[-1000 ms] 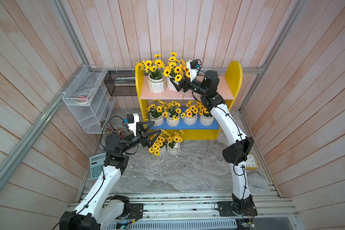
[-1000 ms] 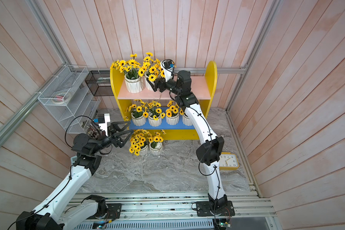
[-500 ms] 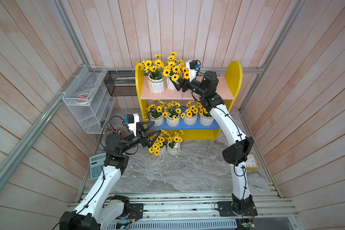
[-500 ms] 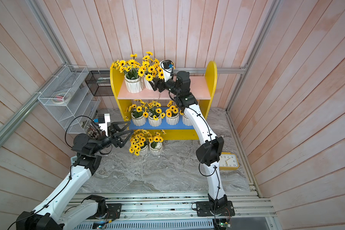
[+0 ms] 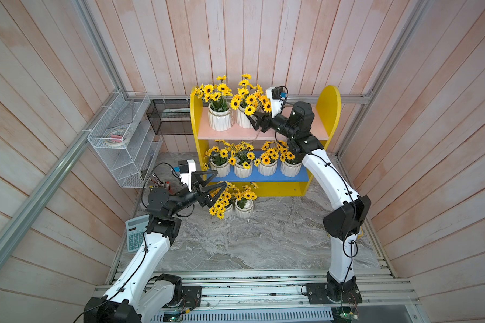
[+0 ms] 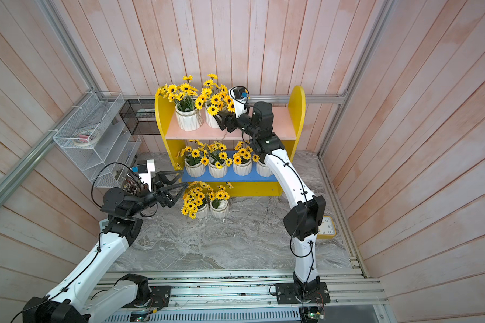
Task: Take the sunflower pots off the shelves
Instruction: Pick up the sunflower pot from the shelf.
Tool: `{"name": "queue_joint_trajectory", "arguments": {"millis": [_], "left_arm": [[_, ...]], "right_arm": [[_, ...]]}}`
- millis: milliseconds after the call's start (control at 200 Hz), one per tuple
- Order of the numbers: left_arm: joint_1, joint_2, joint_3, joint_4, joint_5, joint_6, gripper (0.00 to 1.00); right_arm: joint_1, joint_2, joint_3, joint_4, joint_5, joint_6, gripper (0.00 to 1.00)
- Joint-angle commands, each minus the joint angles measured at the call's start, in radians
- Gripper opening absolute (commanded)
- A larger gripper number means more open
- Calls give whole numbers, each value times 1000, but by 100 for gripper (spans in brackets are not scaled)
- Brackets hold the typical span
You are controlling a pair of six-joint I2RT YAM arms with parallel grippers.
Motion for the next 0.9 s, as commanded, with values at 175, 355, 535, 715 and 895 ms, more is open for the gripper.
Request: {"name": "queue_joint_trajectory", "arguments": {"millis": [175,355,535,715,895], "left_arm": [[5,4,-6,22,4,-7,100],[5,4,-8,33,8,-16,100],[5,6,-9,33,6,-15,100],[5,10,-8,33,7,-16,100],[5,17,-9,37,11,-20,100]], "right_arm": [[-11,-80,-113,-54,25,-46,49],[-27,-137,-194,-24,45,-35,56],[-18,-128,-186,-45,4,-31,92],[1,-106,-177,-47,12,-47,98],[8,-87,-166,-3,46,-36,98]]}}
